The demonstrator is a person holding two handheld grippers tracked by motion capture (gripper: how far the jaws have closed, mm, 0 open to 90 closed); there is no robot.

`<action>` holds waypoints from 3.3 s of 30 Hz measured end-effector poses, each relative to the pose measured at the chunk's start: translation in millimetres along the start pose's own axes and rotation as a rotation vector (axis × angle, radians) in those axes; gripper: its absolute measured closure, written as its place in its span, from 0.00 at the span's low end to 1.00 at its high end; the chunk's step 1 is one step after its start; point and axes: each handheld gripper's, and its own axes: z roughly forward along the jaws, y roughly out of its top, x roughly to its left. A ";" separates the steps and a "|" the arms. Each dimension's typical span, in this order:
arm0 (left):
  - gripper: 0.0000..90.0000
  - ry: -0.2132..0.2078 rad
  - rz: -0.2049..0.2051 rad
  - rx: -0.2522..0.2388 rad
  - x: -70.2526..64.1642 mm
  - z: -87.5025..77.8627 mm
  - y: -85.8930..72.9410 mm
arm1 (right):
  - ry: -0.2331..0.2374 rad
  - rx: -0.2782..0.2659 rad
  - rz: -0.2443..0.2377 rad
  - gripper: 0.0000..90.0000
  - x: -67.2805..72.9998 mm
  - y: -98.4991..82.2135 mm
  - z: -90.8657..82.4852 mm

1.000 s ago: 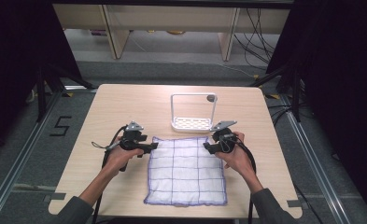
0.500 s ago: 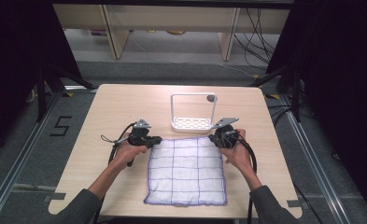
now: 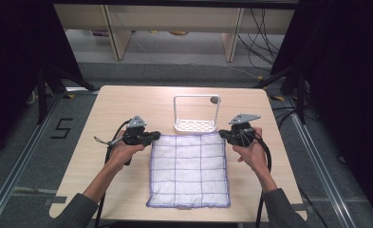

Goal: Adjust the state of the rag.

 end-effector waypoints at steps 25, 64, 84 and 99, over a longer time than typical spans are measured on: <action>0.95 -0.008 0.126 -0.041 -78.4 -77.5 -28.0 | 0.061 -0.098 -0.038 0.99 44.0 -38.1 -70.5; 0.85 -0.065 0.313 0.214 -130.3 -79.6 -110.3 | 0.106 0.143 -0.123 0.97 98.9 -129.6 -72.0; 0.36 0.032 0.043 0.109 -79.1 -68.5 -74.0 | -0.002 0.054 0.065 0.56 50.5 -104.4 -58.2; 0.36 0.040 -0.001 0.126 -54.6 -58.5 -74.4 | 0.004 0.053 0.064 0.55 42.0 -93.1 -39.5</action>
